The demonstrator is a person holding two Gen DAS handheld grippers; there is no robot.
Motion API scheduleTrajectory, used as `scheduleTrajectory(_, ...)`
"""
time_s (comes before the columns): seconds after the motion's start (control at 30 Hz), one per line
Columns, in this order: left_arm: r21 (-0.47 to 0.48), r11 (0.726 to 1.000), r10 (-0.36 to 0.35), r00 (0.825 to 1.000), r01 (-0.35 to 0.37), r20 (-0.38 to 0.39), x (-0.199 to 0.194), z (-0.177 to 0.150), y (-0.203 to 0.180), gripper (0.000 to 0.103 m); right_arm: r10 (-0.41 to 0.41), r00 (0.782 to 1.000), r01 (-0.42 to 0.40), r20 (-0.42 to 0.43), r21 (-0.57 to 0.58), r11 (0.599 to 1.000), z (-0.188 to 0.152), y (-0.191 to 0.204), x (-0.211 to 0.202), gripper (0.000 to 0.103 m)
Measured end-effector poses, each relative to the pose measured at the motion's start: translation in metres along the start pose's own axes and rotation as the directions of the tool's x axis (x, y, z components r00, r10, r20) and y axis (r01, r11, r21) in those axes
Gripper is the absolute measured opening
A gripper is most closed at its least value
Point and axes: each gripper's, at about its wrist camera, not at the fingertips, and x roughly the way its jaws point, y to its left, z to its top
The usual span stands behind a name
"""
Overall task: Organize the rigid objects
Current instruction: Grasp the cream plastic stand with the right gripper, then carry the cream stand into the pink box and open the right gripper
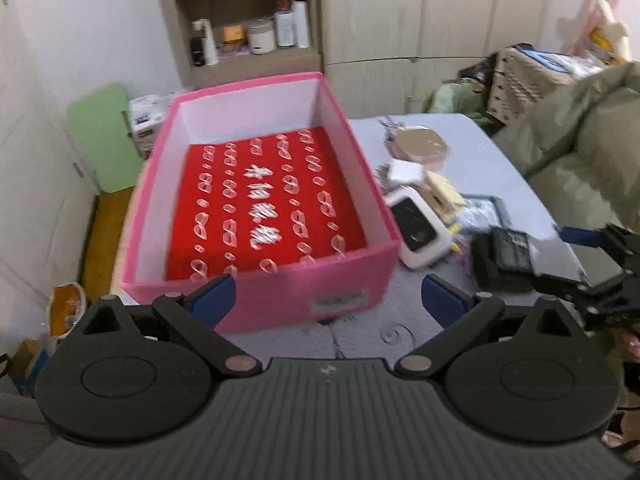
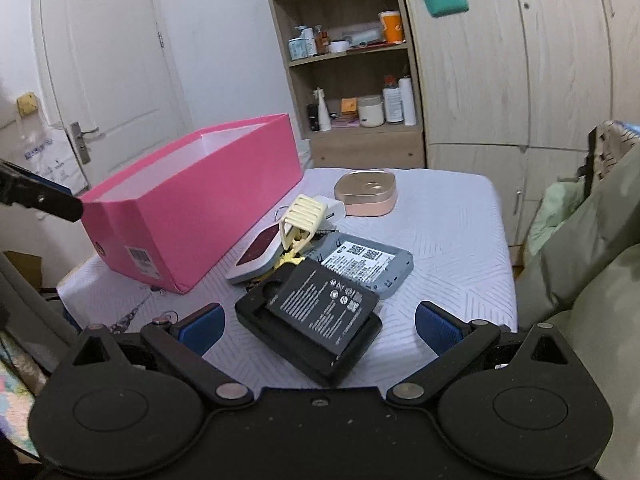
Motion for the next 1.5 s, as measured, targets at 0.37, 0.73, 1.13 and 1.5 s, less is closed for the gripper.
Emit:
scheduleTrajectory(0.37, 0.005, 0.985, 0.17, 0.985, -0.17, 0.008, 0.012, 0.042, 0.035, 0.092, 0.154, 0.988, -0.152, -0.026, 0.066, 0.986, 0.049, 0.0, 0.035, 0.087)
scheduleTrajectory(0.73, 0.122, 0.982, 0.149, 0.988, -0.142, -0.048, 0.052, 0.056, 0.093, 0.074, 0.028, 0.991, -0.01, -0.131, 0.134, 0.991, 0.065, 0.018, 0.104, 0.065)
scheduleTrajectory(1.13, 0.089, 0.996, 0.038, 0.994, -0.028, -0.104, 0.111, 0.061, 0.147, 0.029, -0.042, 0.984, 0.08, -0.174, 0.216, 0.973, 0.083, 0.015, 0.128, 0.038)
scheduleTrajectory(1.5, 0.009, 1.0, -0.018, 0.997, 0.018, -0.076, 0.114, 0.046, 0.163, 0.009, 0.05, 0.997, -0.042, -0.055, 0.138, 0.99, 0.144, 0.059, 0.108, 0.038)
